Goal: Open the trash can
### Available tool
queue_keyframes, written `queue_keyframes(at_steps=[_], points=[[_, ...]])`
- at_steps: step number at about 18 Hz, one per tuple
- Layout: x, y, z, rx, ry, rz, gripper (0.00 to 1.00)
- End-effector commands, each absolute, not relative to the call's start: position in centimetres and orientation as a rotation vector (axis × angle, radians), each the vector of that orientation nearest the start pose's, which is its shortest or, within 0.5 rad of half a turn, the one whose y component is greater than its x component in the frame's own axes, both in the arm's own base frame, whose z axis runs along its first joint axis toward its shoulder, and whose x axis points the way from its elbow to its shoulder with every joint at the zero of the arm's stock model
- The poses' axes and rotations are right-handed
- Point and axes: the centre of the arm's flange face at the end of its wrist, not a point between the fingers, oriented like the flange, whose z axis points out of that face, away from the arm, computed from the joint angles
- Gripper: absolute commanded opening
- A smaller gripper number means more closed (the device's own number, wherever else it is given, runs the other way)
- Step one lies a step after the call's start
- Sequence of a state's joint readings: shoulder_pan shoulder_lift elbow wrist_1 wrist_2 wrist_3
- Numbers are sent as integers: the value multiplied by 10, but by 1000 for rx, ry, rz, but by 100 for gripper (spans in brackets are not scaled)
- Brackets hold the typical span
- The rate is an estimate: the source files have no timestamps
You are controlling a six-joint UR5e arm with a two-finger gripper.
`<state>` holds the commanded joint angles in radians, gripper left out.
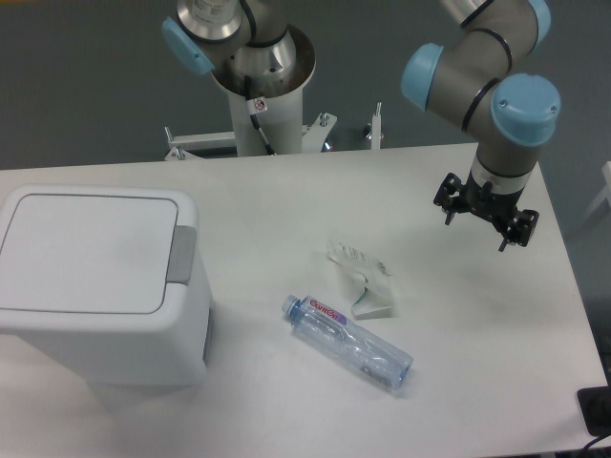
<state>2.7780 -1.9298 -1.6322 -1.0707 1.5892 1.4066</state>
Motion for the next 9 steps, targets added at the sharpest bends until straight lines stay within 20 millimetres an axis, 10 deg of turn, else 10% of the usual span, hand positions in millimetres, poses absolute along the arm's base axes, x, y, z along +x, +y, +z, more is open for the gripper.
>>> queue_keyframes(at_steps=[9], points=[[-527,345,317,-3082,302,132,100]])
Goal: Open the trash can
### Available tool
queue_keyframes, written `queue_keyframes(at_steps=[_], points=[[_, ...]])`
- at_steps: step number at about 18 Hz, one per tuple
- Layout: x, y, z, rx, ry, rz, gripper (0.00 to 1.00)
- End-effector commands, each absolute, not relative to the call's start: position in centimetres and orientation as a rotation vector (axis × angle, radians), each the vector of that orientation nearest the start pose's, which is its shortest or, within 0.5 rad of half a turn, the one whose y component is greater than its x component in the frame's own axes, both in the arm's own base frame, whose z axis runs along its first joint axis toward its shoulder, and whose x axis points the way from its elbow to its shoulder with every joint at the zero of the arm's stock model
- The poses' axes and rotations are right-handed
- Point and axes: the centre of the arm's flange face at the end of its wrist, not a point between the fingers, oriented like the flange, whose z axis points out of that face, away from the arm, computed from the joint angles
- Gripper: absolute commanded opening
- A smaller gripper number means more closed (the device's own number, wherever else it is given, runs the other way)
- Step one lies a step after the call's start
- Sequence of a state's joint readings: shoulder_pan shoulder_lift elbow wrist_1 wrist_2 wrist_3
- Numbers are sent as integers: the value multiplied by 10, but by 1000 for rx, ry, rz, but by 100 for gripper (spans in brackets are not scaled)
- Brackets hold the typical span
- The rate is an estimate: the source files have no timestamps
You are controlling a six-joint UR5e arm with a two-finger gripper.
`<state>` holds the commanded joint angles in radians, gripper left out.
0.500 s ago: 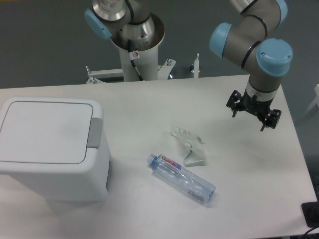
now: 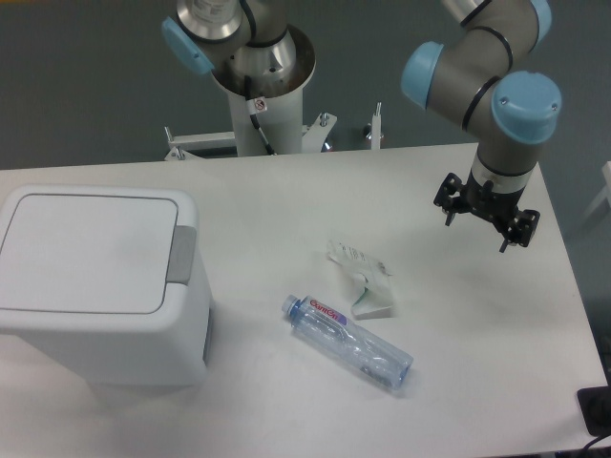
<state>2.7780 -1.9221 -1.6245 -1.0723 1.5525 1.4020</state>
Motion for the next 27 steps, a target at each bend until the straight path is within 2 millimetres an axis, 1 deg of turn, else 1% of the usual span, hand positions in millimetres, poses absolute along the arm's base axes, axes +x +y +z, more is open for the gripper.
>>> queue_keyframes(at_steps=[1,2,3,4,5,7,9,10,11,13,15,19,22,23,24,25,27], points=[[-524,345,325,-3030,290,125,100],[-522,348,326,-3001,287,114,100],[-520,352,326,-2981,249,101,100],[-518,353,330,-2981,169,102,100],[-514,356,337,-2968,23,97,100],[-502,379,344,-2925,-141,69,100],[-496,392,352,-2895,-242,54,100],[-492,399,352,-2871,-288,27,100],[-485,410,355,-2811,-334,-28,100],[-479,422,362,-2675,-385,-152,100],[-472,429,365,-2624,-425,-209,100],[-435,459,386,-2600,-465,-243,100],[-406,481,413,-2565,-509,-262,100],[-398,492,432,-2527,-532,-274,100],[-395,497,441,-2506,-566,-286,100],[-392,506,454,-2481,-602,-294,100],[-380,518,465,-2469,-599,-302,100]])
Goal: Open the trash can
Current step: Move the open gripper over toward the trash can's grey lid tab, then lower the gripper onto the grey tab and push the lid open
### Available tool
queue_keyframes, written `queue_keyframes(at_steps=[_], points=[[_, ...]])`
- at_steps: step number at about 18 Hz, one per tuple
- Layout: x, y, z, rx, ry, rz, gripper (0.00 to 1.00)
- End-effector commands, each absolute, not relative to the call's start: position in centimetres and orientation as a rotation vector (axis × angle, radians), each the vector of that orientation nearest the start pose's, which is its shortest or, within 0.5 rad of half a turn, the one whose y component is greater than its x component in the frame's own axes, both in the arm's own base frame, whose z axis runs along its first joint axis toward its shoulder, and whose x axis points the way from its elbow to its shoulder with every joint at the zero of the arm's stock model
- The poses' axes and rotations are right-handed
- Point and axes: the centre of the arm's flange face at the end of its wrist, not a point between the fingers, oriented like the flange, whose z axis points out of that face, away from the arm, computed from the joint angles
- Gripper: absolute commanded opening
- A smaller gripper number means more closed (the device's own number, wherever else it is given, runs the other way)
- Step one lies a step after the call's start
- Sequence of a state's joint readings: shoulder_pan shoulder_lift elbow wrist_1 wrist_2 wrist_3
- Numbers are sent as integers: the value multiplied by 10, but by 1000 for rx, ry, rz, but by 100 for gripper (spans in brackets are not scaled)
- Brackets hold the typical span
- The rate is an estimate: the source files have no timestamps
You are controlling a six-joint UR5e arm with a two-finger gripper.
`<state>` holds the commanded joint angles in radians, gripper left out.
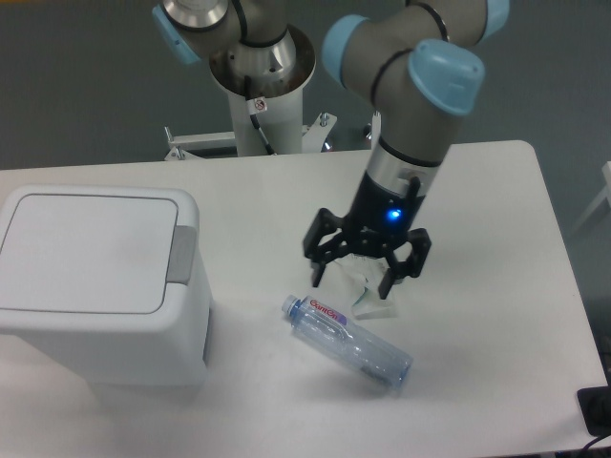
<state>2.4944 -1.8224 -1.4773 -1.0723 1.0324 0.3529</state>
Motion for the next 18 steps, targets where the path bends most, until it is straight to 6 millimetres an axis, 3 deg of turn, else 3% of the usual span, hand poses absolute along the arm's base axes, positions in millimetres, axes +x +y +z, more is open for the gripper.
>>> queue_keyframes(at_steps=[2,8,11,18], points=[[-361,528,468,-2477,-563,-312,100],[-311,529,493,-2473,-477,-304,100],[-303,523,492,-2478,-478,-307,100],[-283,532,478,-2506,-437,-337,100]])
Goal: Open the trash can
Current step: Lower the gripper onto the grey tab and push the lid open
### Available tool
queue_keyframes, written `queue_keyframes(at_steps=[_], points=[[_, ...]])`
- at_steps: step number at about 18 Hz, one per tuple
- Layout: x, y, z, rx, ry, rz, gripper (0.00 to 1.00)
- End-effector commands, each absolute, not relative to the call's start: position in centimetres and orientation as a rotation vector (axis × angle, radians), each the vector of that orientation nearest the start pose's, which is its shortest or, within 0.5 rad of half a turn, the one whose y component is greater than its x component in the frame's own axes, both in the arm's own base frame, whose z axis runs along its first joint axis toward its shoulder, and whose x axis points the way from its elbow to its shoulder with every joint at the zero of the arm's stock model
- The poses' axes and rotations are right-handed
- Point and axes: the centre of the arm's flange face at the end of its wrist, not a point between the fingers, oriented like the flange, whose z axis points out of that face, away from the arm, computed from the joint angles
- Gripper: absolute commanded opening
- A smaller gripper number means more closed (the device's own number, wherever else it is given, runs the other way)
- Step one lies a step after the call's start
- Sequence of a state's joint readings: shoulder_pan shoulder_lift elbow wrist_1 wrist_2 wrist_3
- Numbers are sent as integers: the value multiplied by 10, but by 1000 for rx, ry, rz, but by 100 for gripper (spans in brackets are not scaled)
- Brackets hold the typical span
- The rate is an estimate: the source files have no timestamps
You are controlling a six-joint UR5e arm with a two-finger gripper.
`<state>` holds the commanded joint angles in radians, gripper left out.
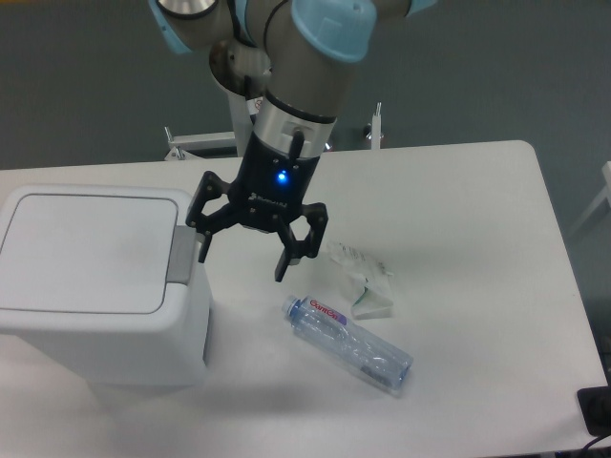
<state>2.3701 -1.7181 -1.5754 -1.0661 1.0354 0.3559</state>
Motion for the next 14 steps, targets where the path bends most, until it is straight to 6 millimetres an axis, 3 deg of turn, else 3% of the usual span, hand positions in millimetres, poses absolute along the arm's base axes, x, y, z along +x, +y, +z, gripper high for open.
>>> queue_keyframes(at_steps=[3,14], points=[[-276,533,468,-2523,-430,-348,100],[-276,534,460,-2527,-430,-348,100]])
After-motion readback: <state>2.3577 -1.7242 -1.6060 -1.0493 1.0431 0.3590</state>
